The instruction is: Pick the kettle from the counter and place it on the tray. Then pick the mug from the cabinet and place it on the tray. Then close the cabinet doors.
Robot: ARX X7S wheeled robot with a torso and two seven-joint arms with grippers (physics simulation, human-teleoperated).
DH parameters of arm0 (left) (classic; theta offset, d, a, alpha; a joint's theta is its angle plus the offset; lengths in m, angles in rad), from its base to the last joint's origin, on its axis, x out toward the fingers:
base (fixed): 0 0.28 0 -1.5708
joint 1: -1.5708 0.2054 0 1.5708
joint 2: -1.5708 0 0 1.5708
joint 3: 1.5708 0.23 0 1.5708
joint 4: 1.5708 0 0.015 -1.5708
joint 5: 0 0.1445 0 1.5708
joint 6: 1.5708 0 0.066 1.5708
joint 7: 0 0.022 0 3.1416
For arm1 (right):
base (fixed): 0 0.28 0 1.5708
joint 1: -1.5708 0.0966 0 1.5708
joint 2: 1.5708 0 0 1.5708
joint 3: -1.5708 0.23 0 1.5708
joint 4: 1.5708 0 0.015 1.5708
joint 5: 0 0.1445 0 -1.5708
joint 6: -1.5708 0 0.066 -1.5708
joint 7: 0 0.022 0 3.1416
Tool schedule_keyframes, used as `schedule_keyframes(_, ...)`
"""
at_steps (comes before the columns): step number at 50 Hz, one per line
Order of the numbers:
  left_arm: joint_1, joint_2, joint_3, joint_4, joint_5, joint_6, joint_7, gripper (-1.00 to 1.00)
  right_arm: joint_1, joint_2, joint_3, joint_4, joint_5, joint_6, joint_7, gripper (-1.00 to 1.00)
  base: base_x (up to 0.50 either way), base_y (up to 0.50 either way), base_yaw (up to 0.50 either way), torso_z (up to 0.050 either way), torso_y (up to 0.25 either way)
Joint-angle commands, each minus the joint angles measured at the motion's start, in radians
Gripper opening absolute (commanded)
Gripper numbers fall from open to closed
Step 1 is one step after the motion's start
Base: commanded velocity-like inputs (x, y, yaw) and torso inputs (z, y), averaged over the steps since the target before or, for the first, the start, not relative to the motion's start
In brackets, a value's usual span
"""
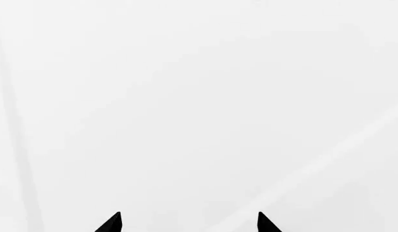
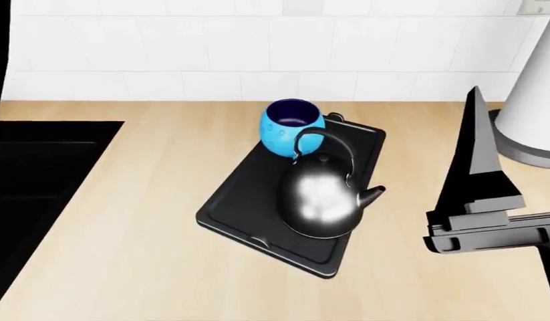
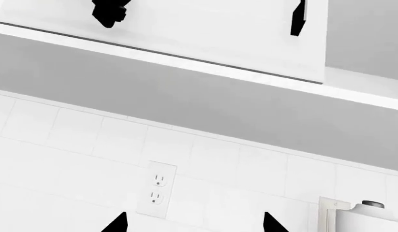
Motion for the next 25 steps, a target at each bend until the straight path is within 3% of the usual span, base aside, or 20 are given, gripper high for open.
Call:
schedule_keyframes(1,0.015,-0.012,-0.117,-0.063,-0.329,0.089,0.006,1.00,0.016,0.011,-0.020,-0.006,-0.041,-0.001,0.001,1.00,0.00,0.00,0.00,0.000,0.000)
schedule_keyframes(5,-0.010,-0.085,-0.215,0.069,-0.363,0.082,-0.087,1.00,0.016,0.058,0.011,-0.006,-0.025,-0.001,-0.029,1.00,0.00,0.00,0.00,0.000,0.000)
schedule_keyframes(10,0.066,-0.193,-0.375,0.328,-0.542,-0.026,-0.242,1.00,0.015,0.085,0.024,-0.006,0.025,-0.013,-0.017,1.00,0.00,0.00,0.00,0.000,0.000)
schedule_keyframes(14,0.175,-0.296,-0.529,0.566,-0.760,-0.131,-0.442,1.00,0.014,0.141,0.045,-0.006,-0.013,-0.022,-0.050,1.00,0.00,0.00,0.00,0.000,0.000)
schedule_keyframes(20,0.342,-0.428,-0.685,0.842,-1.063,-0.181,-0.708,1.00,0.014,0.120,0.046,-0.006,-0.022,-0.004,-0.020,1.00,0.00,0.00,0.00,0.000,0.000)
schedule_keyframes(25,0.469,-0.518,-0.767,1.013,-1.189,-0.157,-0.803,1.00,0.014,0.102,0.042,-0.006,-0.019,-0.006,-0.018,1.00,0.00,-0.39,0.00,0.000,0.000)
